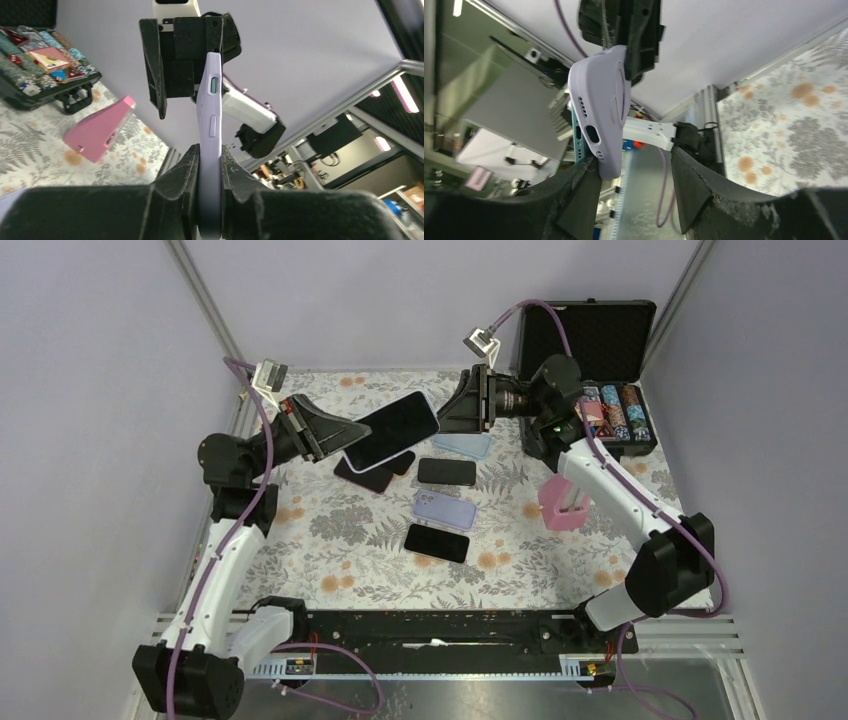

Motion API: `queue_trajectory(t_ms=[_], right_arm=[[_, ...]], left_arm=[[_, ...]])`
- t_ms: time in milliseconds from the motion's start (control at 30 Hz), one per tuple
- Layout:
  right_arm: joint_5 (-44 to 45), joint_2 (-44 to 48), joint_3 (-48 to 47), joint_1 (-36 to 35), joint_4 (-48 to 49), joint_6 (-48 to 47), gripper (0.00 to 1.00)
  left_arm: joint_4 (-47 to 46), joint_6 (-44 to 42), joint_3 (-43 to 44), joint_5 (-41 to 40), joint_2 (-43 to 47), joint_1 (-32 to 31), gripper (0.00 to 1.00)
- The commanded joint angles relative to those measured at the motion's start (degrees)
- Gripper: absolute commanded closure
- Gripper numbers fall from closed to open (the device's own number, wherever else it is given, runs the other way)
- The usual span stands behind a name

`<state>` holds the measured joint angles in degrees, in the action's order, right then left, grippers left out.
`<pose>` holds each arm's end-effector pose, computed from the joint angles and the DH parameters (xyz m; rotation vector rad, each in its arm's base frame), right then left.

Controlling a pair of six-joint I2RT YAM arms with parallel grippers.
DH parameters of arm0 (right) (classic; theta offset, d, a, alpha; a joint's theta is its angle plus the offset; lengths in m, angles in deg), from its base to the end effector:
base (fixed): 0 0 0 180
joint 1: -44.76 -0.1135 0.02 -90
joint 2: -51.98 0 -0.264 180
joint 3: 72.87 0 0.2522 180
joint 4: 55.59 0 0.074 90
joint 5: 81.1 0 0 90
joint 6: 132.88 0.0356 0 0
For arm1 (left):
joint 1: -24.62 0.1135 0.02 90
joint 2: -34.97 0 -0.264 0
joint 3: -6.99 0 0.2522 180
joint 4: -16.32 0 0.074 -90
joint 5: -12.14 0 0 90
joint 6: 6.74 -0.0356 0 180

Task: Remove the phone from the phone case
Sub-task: Remove the phone case from the phone.

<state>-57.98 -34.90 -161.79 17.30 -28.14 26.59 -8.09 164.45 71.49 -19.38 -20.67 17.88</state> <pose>0.2815 0.1832 0.4294 -0.7914 1.5175 1.9501 0.1927 -0.0533 0.4211 0.2323 1.4987 -1.7780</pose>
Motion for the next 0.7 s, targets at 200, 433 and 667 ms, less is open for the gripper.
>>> queue_trajectory(t_ms=[200,433,667], right_arm=[[3.80,9.17,-7.12,0.39,-24.09,-26.57,0.40],[1.13,7.72,-4.80,0.26,-5.11,-13.51,0.41],[1.22,4.04,-3.98,-2.39,-0.36,-5.67,0.76]], left_arm=[[31.89,-25.17,4.91,9.26,0.99,-0.90,1.00],[36.71,-29.53,6.30,9.97,-0.65,-2.36,1.00],[30.50,-25.48,7.00,9.82,-0.50,-3.52,1.00]])
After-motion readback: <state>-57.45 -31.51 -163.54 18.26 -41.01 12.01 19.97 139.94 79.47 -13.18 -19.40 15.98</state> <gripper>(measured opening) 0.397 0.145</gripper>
